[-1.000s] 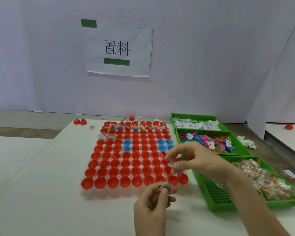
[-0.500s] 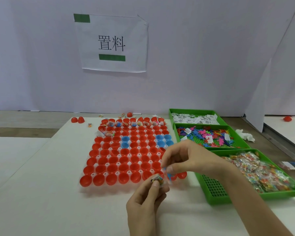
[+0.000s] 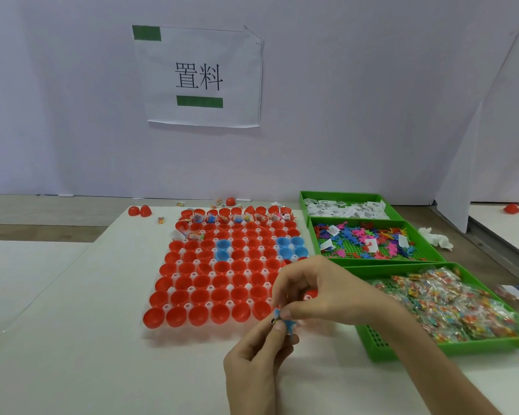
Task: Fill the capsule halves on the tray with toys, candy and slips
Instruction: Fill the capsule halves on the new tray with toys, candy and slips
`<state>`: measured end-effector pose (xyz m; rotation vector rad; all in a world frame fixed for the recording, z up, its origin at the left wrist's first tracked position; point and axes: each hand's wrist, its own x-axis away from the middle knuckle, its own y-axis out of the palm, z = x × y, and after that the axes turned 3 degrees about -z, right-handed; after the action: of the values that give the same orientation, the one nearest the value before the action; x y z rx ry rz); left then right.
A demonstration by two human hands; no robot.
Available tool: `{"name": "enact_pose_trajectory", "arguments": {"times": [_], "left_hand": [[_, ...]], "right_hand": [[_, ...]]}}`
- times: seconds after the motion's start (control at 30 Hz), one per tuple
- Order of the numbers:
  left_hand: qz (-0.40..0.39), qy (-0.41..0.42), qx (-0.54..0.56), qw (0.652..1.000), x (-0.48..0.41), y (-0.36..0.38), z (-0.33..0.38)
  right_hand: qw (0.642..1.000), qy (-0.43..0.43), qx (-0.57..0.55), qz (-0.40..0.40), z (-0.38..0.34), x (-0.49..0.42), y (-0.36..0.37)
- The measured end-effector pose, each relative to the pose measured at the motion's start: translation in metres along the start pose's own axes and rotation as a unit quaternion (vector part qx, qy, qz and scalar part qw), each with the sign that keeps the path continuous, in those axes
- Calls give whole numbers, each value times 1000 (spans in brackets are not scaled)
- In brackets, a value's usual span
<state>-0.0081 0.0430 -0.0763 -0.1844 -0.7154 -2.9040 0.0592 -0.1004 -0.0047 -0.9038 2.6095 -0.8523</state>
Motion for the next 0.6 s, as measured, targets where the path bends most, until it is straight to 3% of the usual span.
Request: {"name": "enact_pose_trajectory", "arguments": {"times": [0.27,0.47,0.6], "left_hand": [[7,52,-24,998,-1,3,-2],[16,108,-33,993,0,3,-6],[19,150,-70,986,3,4,-4]], "right_hand": [[1000,-4,7,26,1,-2,2],[983,-4,-27,182,6,3,-13],[992,3,-37,124,4,0,-2]]}}
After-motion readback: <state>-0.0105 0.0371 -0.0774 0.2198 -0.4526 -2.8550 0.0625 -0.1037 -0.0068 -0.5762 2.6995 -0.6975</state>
